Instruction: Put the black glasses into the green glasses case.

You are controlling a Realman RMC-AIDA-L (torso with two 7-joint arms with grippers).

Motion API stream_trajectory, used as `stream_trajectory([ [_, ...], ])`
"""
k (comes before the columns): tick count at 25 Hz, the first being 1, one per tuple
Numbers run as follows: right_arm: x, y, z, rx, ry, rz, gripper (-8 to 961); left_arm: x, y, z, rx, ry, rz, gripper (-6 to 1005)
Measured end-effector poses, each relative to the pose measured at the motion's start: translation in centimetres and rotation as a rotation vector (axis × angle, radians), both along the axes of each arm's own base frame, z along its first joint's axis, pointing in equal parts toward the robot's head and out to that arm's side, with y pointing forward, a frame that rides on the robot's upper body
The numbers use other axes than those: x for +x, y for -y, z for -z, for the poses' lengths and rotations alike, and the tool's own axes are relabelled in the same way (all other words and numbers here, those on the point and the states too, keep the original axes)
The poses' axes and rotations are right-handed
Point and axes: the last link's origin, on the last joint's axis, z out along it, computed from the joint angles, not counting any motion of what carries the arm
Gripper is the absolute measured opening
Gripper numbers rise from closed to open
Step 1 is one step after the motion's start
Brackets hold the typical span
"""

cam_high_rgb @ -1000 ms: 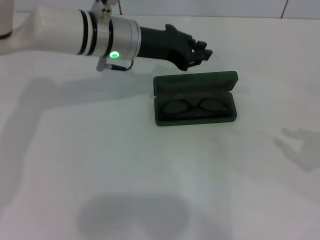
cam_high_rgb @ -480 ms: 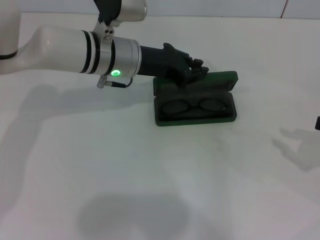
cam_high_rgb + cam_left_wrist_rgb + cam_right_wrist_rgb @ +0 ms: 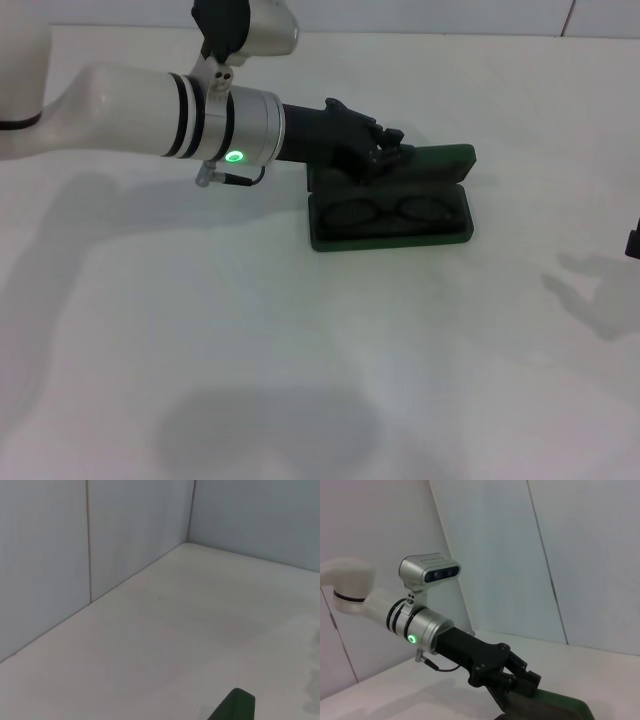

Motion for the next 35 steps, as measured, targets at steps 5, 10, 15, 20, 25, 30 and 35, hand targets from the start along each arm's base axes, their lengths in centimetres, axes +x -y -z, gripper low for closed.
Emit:
stream_trajectory([
  [5,0.0,0.0,0.0,0.006,-0.012,0.004,423,-0.4,0.7,0.6,-0.023,-0.004,-0.003,216],
  [10,0.1,-0.1,0.0,0.012,-0.01,0.008,435,-1.1,2.2,1.5,-0.083,-0.017,0.004,215],
  [15,0.1,-0.2,0.0,0.011,-0.008,0.008,446,-1.4,3.7,2.4,-0.127,-0.003,0.012,219],
  [20,0.0,0.5,-0.2,-0.006,-0.022,-0.011,458,0.6,4.8,1.6,-0.186,0.121,0.083,223],
  [25,-2.0,1.4,1.0,-0.076,-0.048,-0.185,470,0.8,8.9,-2.7,-0.279,0.353,0.225,228],
  [30,-5.3,1.6,3.0,-0.169,-0.14,-0.329,482,-1.6,12.9,-7.4,-0.233,0.506,0.36,329],
  [35,-7.7,0.9,4.2,-0.218,-0.174,-0.419,587,-4.5,14.1,-9.7,-0.145,0.518,0.309,514],
])
